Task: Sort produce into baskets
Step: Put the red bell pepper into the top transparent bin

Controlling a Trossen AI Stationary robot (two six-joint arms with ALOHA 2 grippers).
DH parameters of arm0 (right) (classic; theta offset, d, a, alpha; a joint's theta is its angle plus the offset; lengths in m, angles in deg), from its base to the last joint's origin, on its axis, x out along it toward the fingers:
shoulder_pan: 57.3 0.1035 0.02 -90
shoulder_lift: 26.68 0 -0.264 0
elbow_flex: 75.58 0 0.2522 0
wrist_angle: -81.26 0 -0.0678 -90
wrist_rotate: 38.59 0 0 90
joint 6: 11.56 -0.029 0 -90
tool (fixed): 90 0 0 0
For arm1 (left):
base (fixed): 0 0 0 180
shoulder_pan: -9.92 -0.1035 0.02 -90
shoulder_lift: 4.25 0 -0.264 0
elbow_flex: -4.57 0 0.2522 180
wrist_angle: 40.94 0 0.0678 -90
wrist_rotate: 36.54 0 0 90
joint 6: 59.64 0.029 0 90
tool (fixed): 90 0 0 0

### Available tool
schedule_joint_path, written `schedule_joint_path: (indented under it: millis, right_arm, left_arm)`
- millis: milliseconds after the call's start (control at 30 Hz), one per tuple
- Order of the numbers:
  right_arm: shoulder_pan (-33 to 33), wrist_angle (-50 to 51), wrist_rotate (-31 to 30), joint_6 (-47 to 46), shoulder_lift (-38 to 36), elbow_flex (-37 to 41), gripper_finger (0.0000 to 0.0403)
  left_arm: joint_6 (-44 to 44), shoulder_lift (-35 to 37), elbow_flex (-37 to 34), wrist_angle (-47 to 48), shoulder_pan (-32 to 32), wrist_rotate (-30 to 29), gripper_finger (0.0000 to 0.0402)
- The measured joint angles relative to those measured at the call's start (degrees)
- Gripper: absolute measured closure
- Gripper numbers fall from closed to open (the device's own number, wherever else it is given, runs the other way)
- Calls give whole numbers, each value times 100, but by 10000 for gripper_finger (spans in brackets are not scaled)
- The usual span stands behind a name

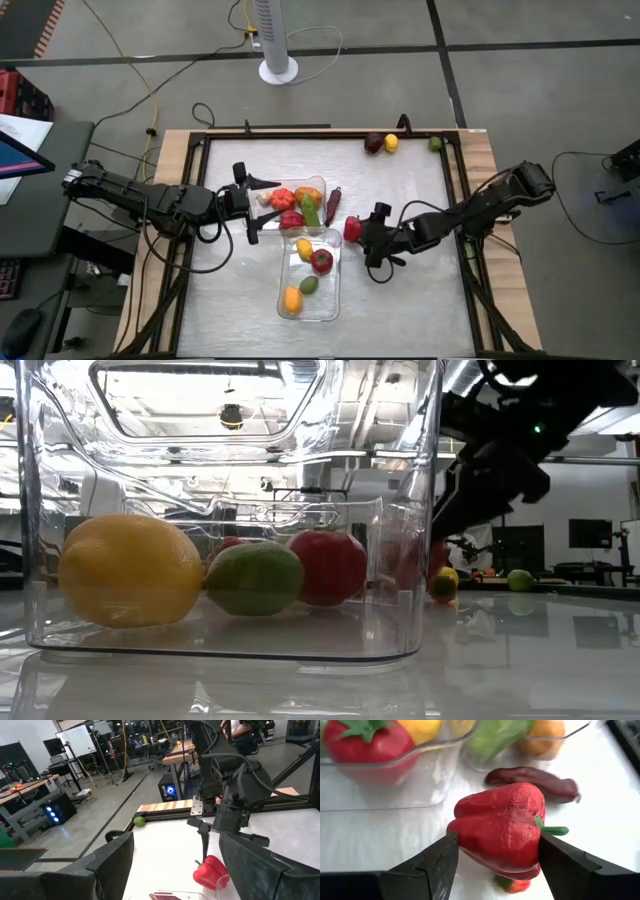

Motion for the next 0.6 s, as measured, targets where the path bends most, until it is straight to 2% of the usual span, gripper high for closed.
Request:
schedule_joint_path:
  millis: [233,433,600]
  right_arm:
    - [0,414,-342,457,-192,-404,122]
    - [0,389,-1134,1173,-256,-737,122]
    - [-4,-378,-1176,1985,-256,-806,122]
  left_arm:
    - [1,-1,1,4,1,1,121]
    - [4,-1,1,7,1,0,121]
    - [133,-1,1,0,1,0,121]
